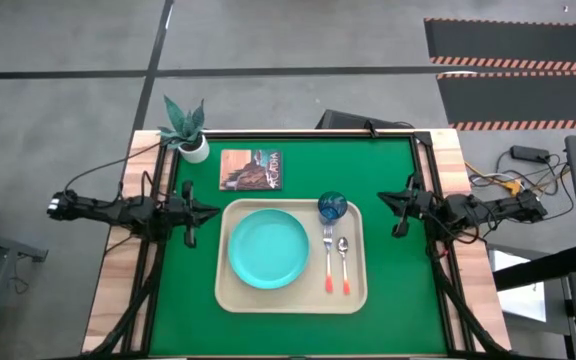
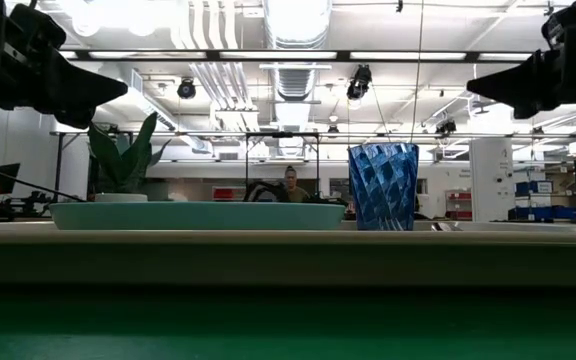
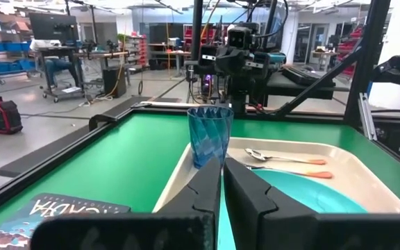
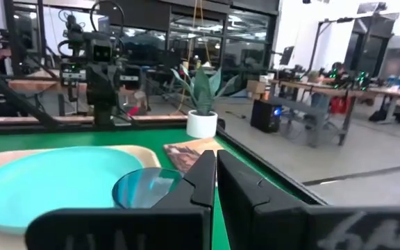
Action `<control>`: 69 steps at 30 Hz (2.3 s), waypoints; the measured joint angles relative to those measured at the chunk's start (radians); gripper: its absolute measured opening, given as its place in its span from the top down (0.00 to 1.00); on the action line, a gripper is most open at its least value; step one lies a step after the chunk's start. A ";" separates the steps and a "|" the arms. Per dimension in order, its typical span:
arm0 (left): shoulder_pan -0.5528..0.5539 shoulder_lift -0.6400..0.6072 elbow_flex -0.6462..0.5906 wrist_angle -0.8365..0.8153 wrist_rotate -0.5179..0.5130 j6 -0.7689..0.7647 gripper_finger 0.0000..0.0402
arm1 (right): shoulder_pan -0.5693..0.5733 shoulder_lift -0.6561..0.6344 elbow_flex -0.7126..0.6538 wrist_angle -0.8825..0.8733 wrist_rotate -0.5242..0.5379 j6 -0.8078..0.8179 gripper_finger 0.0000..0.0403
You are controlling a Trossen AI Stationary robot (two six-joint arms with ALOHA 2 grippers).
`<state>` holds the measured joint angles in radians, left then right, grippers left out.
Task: Pick and place plate/cup/fork/spoon on tray
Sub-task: Return to Home Position
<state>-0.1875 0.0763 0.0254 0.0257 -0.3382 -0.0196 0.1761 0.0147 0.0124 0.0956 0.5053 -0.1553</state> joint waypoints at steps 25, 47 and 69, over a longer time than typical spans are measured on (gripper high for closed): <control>0.000 0.009 -0.001 0.003 0.000 0.000 0.98 | 0.000 0.008 0.000 -0.009 -0.007 0.025 0.98; 0.000 0.008 -0.001 0.003 0.000 0.001 0.98 | 0.000 0.008 0.000 -0.010 -0.006 0.025 0.98; 0.000 0.008 -0.001 0.003 0.001 0.001 0.98 | 0.000 0.008 -0.001 -0.010 -0.007 0.025 0.98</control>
<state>-0.1875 0.0845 0.0246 0.0288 -0.3374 -0.0189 0.1761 0.0227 0.0116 0.0860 0.4988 -0.1307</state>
